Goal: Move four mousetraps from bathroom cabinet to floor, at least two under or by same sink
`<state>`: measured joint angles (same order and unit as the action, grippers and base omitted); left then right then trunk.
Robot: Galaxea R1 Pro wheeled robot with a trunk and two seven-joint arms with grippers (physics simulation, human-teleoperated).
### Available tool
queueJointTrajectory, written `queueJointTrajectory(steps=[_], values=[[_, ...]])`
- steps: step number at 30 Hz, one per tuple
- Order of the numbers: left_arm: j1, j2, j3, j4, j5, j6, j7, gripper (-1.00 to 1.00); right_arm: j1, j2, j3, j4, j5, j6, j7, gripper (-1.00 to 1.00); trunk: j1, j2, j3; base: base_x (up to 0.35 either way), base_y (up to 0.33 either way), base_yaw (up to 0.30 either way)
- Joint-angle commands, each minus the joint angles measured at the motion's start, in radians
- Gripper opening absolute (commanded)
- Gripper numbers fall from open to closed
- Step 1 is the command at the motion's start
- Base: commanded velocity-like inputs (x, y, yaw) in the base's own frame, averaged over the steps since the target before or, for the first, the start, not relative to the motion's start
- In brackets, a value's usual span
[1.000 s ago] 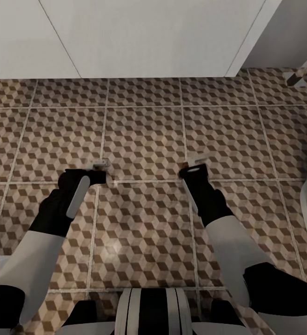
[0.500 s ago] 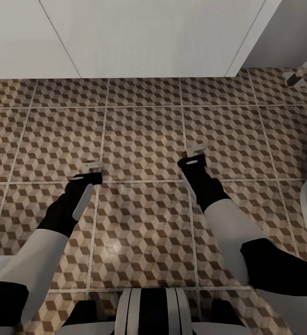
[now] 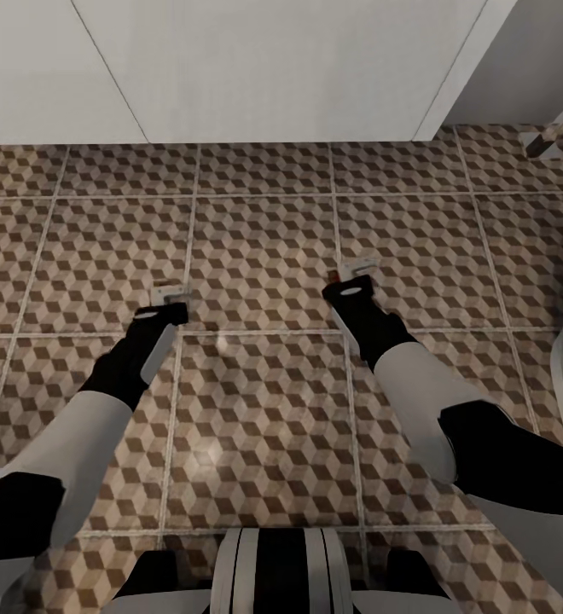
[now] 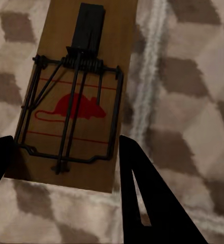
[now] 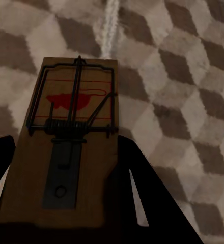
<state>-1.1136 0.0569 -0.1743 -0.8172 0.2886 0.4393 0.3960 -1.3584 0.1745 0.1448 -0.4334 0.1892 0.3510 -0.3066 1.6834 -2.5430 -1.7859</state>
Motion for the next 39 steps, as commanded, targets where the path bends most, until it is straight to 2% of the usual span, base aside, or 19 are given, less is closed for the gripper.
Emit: queueJointTrajectory(steps=[1,4,8,12,13,16,18,26,32,34,39], values=[[-0.001,0.007,-0.007,-0.009,0.007,-0.003,0.002,-1.0,-0.001,0.0,0.004,0.003,0.006,-0.005,0.01,-1.0,0.0,0.0,-0.001,0.0,0.0,0.0],[-0.001,0.021,-0.013,-0.076,0.006,-0.01,-0.031,-1.0,-0.001,0.0,0.004,0.008,0.006,-0.023,0.037,-1.0,0.0,0.0,-0.001,0.0,0.0,0.0],[-0.002,0.026,-0.036,-0.138,-0.007,-0.009,-0.035,-1.0,-0.001,0.0,0.004,0.01,0.006,-0.029,0.047,-1.0,0.0,0.0,-0.001,0.0,0.0,0.0],[-0.002,0.026,-0.044,-0.147,-0.091,-0.013,0.027,-1.0,-0.001,0.0,0.005,0.01,0.006,-0.033,0.05,-1.0,0.0,0.0,-0.001,0.0,0.0,0.0],[-0.002,0.024,-0.046,-0.15,-0.133,-0.015,0.055,-1.0,-0.001,0.0,0.005,0.01,0.006,-0.034,0.05,-1.0,0.0,0.0,-0.001,0.0,0.0,0.0],[-0.002,0.024,-0.048,-0.155,-0.189,-0.015,0.077,-1.0,-0.001,0.0,0.005,0.01,0.006,-0.035,0.05,-1.0,0.0,0.0,-0.001,0.0,0.0,0.0],[-0.002,0.023,-0.048,-0.155,-0.21,-0.015,0.084,-1.0,-0.001,0.0,0.005,0.01,0.006,-0.035,0.05,-1.0,0.0,0.0,-0.001,0.0,0.0,0.0],[0.005,0.023,-0.048,-0.161,-0.219,-0.014,0.083,-1.0,-0.001,0.0,0.005,0.01,0.006,-0.036,0.05,-1.0,0.0,0.0,-0.001,0.0,0.0,0.0],[0.006,0.006,-0.048,-0.161,-0.217,-0.013,0.069,-1.0,-0.001,0.0,0.005,0.01,0.006,-0.037,0.051,-1.0,0.0,0.0,-0.001,0.0,0.0,0.0],[0.006,0.004,-0.047,-0.161,-0.216,-0.011,0.033,-1.0,-0.001,0.0,0.005,0.01,0.006,-0.037,0.051,-1.0,0.0,0.0,-0.001,0.0,0.0,0.0],[0.006,0.003,-0.042,-0.161,-0.214,-0.009,-0.108,-1.0,-0.001,0.0,0.005,0.01,0.008,-0.04,0.052,-1.0,0.0,0.0,-0.001,0.0,0.0,0.0]])
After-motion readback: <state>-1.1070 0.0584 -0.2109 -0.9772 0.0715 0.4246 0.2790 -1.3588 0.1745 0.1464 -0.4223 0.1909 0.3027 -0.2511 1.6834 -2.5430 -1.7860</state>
